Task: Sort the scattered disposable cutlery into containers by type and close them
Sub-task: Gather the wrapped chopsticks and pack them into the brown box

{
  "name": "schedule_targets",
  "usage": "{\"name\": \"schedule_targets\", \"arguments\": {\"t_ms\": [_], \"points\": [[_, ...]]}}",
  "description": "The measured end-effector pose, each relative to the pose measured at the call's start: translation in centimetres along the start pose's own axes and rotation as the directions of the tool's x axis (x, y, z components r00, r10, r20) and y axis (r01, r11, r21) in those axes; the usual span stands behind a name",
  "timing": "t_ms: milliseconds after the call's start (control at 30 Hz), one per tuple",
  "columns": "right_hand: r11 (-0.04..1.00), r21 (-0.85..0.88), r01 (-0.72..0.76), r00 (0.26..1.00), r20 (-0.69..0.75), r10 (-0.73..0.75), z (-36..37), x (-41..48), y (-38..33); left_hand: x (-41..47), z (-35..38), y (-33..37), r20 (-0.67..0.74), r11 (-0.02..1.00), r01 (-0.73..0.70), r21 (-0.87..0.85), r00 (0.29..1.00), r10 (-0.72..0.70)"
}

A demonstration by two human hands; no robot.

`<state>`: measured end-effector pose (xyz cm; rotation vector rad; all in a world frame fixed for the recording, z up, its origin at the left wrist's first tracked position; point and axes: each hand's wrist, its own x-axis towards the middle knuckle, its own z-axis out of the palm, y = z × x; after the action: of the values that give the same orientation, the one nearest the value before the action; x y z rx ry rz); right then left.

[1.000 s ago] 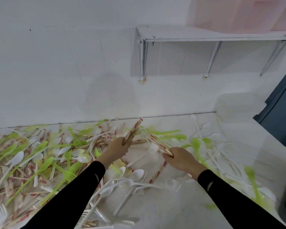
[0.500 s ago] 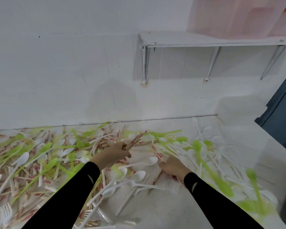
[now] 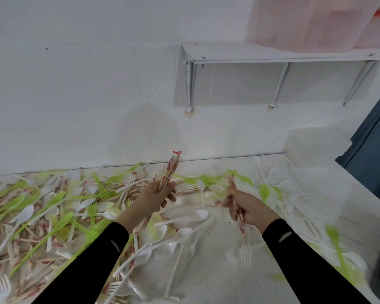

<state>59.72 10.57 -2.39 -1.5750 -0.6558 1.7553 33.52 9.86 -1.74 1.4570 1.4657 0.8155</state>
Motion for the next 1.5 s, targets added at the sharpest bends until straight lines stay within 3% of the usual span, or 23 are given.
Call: {"name": "schedule_targets", "arguments": {"t_ms": [67,133,300,467,633,700,767,833,933,1000,1067,1133,1200,1300,1367,1500], "points": [[0.998,0.067,-0.017,1.000,0.014,0.016,-0.4,0.0,-0.6,0.8,0.4,-0.4,-0.053,0.995,-0.052,0.088,0.997,0.057],[0.997,0.068,-0.026,0.999,0.022,0.025,-0.6,0.0,-0.8,1.5,1.0,-0.7,-0.008,0.978,-0.082,0.190,0.996,0.085],[0.994,-0.090,0.062,0.996,0.070,-0.056,-0.6,-0.9,-0.8,3.4,3.9,-1.7,0.120,0.830,-0.088,0.551,0.992,0.026],[0.982,-0.129,0.139,0.989,0.077,-0.130,-0.5,-1.6,-0.9,5.2,4.8,-2.0,0.005,0.860,-0.030,0.510,0.999,0.032],[0.977,-0.159,0.141,0.983,0.136,-0.120,0.1,-2.1,-1.1,5.9,4.5,-2.5,-0.036,0.758,-0.005,0.652,0.999,0.037],[0.957,-0.268,0.113,0.973,0.227,-0.052,0.8,-2.7,-1.4,6.0,4.0,-2.7,-0.072,0.730,0.036,0.682,0.997,0.018],[0.811,-0.563,0.158,0.947,0.320,0.037,1.5,-3.1,-1.2,6.3,3.6,-3.3,-0.080,0.698,0.050,0.714,0.997,0.011],[0.642,-0.731,0.231,0.940,0.339,0.047,2.6,-2.6,-0.1,6.7,3.3,-3.9,-0.051,0.681,0.038,0.731,0.999,-0.001],[0.425,-0.849,0.315,0.949,0.278,-0.148,4.5,-0.4,1.4,6.8,3.2,-4.9,-0.010,0.692,0.011,0.721,1.000,-0.006],[0.235,-0.894,0.381,0.904,0.307,-0.296,5.5,1.5,2.2,6.8,3.3,-5.2,-0.017,0.696,0.035,0.718,0.999,-0.032],[0.127,-0.900,0.417,0.864,0.349,-0.364,6.0,3.0,3.1,6.4,3.3,-5.6,-0.061,0.690,0.143,0.710,0.988,-0.142],[0.042,-0.902,0.430,0.834,0.379,-0.401,6.3,4.3,4.0,6.3,3.1,-7.0,-0.071,0.737,0.182,0.650,0.981,-0.180],[-0.025,-0.904,0.426,0.812,0.394,-0.430,6.2,5.1,4.8,5.8,2.8,-7.6,-0.144,0.831,0.292,0.474,0.957,-0.254],[-0.098,-0.909,0.405,0.779,0.399,-0.484,5.7,5.9,5.5,5.6,2.4,-7.4,-0.137,0.886,0.139,0.442,0.987,-0.086],[-0.156,-0.917,0.367,0.776,0.395,-0.492,5.2,6.1,5.9,5.8,2.3,-6.8,-0.045,0.776,-0.020,0.631,0.997,0.062],[-0.157,-0.927,0.340,0.781,0.371,-0.503,3.7,5.8,6.4,5.9,2.1,-6.5,0.035,0.606,-0.079,0.792,0.996,0.083]]}}
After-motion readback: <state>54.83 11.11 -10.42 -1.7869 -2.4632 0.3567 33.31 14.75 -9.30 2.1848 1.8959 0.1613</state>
